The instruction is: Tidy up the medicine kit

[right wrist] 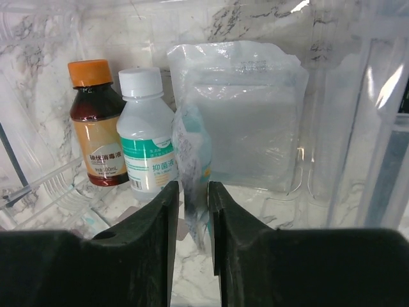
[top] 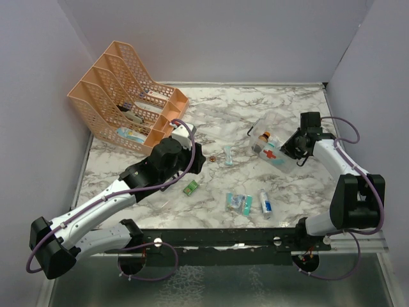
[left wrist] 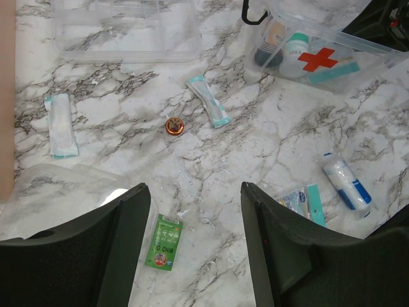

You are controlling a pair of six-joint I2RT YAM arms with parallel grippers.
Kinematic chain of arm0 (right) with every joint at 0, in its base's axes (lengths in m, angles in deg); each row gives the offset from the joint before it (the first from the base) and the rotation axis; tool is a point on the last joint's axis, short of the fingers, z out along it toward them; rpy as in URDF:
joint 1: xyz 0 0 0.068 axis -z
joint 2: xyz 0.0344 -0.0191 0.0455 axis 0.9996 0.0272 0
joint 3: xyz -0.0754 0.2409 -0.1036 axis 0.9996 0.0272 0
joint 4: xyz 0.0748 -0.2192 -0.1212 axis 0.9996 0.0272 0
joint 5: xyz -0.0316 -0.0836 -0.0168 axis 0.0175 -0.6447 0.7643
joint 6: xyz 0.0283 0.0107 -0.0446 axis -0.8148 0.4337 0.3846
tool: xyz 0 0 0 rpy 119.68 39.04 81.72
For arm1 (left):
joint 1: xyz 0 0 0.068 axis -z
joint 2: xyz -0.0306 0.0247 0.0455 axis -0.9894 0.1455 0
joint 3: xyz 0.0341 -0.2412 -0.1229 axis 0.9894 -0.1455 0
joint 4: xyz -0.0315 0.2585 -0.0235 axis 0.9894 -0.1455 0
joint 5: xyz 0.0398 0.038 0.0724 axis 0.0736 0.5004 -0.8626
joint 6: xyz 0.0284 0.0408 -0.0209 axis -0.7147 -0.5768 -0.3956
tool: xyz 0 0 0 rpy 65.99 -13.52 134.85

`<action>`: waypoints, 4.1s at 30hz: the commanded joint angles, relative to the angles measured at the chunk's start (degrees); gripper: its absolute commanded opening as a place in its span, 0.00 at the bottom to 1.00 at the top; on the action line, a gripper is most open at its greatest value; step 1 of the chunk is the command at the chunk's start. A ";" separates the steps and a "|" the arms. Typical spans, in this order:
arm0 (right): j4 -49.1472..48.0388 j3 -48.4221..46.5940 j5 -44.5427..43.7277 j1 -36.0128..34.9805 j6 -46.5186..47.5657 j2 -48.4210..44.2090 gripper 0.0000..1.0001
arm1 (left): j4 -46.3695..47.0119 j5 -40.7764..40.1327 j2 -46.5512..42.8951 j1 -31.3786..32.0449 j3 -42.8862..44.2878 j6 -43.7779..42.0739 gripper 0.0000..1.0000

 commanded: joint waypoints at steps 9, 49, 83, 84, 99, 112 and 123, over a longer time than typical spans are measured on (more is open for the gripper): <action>2.57 -3.22 -7.51 0.25 5.27 -5.04 0.54 | 1.57 1.04 0.76 -0.25 -0.30 -0.06 0.62; -3.19 7.68 -0.44 -38.86 7.56 -25.08 0.58 | 10.64 12.51 24.09 3.12 -4.75 13.52 0.57; 3.67 6.83 -5.26 -48.51 18.73 5.01 0.63 | 0.76 -8.88 1.22 1.23 2.80 8.90 0.60; 4.01 6.79 -6.10 -48.59 18.62 5.52 0.63 | 0.58 -9.31 1.26 1.19 3.16 8.47 0.60; 5.03 5.87 -11.25 -48.63 9.48 7.79 0.58 | 1.82 -13.24 0.44 1.10 2.57 3.10 0.60; 6.95 -0.34 -12.28 -48.59 5.26 6.78 0.57 | 4.08 -18.37 -2.64 1.01 -0.33 1.27 0.61; 3.40 1.30 -7.65 -48.51 17.85 3.91 0.57 | 5.21 -16.52 -2.45 0.93 -1.07 0.79 0.61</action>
